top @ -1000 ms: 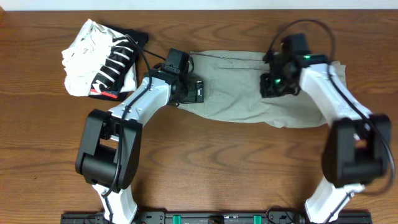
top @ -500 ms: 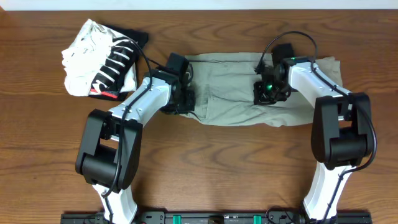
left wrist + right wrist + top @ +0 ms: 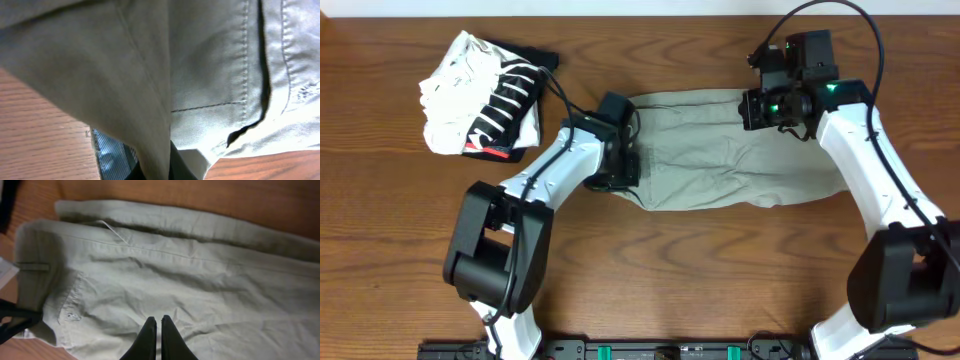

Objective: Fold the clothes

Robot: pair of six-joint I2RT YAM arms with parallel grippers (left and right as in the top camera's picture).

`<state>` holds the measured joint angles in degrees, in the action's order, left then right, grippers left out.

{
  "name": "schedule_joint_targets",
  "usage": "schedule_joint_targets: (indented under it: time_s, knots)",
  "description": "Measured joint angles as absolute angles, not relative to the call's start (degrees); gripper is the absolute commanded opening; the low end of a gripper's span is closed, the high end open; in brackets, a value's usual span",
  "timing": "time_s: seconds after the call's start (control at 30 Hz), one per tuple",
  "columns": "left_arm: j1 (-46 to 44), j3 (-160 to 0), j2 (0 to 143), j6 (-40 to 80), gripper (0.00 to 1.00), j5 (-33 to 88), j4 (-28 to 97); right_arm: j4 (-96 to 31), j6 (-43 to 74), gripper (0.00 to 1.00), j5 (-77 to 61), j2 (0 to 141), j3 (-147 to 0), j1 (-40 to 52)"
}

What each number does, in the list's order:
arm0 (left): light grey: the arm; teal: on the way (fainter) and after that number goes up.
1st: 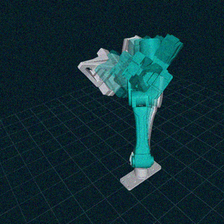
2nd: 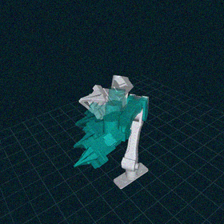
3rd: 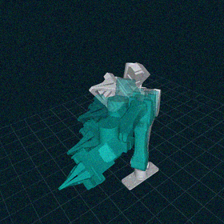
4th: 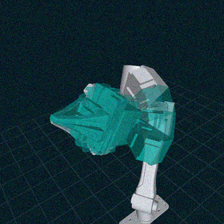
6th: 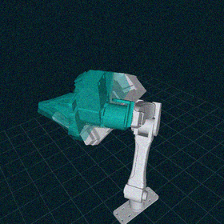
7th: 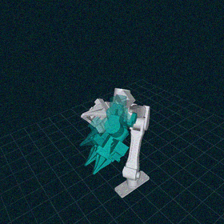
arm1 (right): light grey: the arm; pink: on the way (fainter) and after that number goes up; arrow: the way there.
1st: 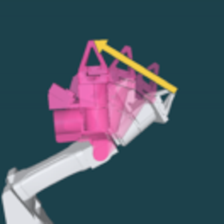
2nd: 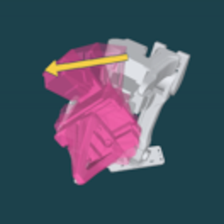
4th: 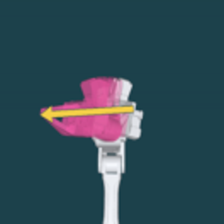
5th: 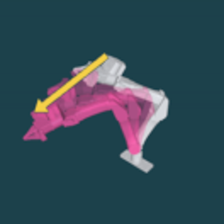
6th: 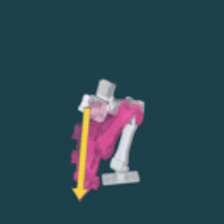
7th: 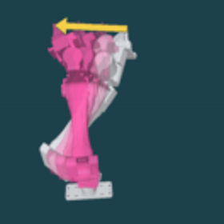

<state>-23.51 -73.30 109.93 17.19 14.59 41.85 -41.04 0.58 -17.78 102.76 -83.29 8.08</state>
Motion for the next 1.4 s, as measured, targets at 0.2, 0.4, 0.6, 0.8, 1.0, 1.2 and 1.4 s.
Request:
schedule_joint_targets:
  time_s: [0.2,0.4,0.6,0.8,1.0,1.2,1.4]
  knots:
    - [-23.79,-73.30,109.93,17.78,0.06,14.61,42.28,-39.57,0.58,0.04,-17.54,109.97,-82.87,8.97]
    - [-23.79,-73.30,109.91,17.80,0.06,14.61,42.85,-36.32,0.58,0.03,-17.50,119.55,-82.56,9.69]
    - [-23.79,-73.30,109.71,17.80,0.05,14.44,43.18,-34.30,1.06,0.01,-18.44,121.89,-82.83,9.67]
    - [-23.79,-73.30,106.21,17.78,0.06,13.47,43.94,-37.58,1.43,0.14,-19.35,121.12,-87.96,9.76]
    - [-23.81,-73.30,100.77,17.78,0.06,13.30,44.14,-33.32,4.32,0.19,-19.49,118.08,-90.65,9.76]
    - [-23.81,-73.30,100.29,17.78,0.06,13.30,44.64,-32.64,5.30,0.17,-19.29,120.46,-90.80,9.78]
    - [-23.81,-73.30,100.29,17.78,0.06,12.69,44.80,-32.58,5.91,0.13,-19.33,127.28,-90.80,9.78]
